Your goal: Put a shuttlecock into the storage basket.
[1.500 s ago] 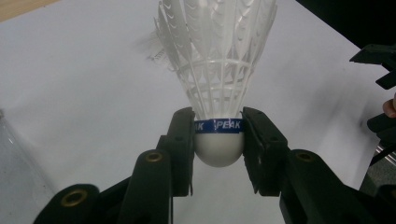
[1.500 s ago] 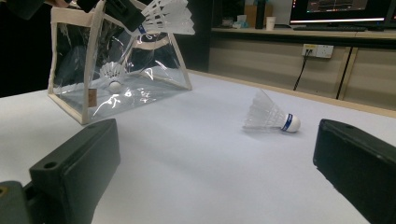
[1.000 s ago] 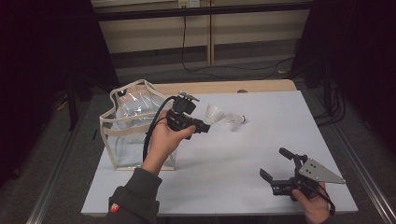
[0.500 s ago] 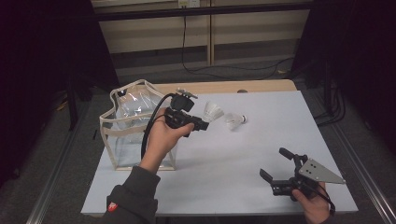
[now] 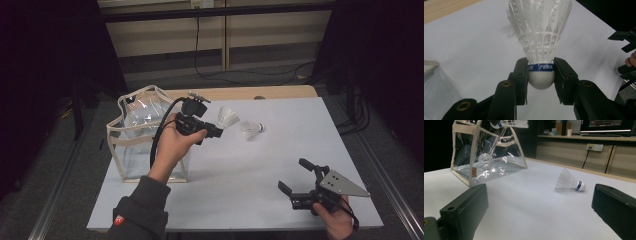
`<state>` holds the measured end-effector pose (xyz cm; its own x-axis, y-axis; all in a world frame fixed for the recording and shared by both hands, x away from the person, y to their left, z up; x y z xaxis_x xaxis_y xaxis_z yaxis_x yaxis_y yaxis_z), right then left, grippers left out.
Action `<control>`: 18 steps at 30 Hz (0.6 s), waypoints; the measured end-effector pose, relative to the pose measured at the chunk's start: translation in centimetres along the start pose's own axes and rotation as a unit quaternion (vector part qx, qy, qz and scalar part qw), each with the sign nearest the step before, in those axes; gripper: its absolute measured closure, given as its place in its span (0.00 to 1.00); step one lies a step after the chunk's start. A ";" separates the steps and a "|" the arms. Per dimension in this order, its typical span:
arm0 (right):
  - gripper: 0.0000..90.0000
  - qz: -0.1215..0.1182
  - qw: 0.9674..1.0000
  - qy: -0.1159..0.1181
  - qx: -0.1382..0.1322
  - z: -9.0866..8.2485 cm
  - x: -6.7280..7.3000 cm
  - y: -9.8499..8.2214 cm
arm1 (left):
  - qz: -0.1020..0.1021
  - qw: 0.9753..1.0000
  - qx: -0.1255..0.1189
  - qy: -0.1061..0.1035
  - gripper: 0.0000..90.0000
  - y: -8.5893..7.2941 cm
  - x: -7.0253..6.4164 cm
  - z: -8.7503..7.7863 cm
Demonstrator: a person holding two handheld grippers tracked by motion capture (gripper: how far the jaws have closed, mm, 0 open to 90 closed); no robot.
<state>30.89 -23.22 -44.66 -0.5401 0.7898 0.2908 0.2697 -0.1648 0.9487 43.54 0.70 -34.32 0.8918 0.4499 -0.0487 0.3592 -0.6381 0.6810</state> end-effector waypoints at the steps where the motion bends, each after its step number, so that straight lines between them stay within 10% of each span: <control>1: 0.00 0.000 1.000 0.000 0.000 0.0 0.0 0.0 | 0.000 1.000 -0.001 0.001 0.73 0.0 0.0 0.0; 18: 0.00 0.001 1.000 0.000 0.001 0.0 0.0 0.0 | -0.004 1.000 -0.002 0.008 0.73 0.6 0.5 -0.9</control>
<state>30.86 -23.22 -44.68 -0.5396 0.7894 0.2926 0.2722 -0.1652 0.9479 43.92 1.12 -33.26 0.8844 0.4650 -0.0416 0.3648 -0.6327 0.6831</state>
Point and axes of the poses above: each handheld gripper's, and its own axes: z roughly forward along the jaws, y roughly out of its top, x roughly to its left, the point moved 8 cm from there along z, roughly forward along the jaws, and after that the axes turned 15 degrees about z, right-handed, at the moved point
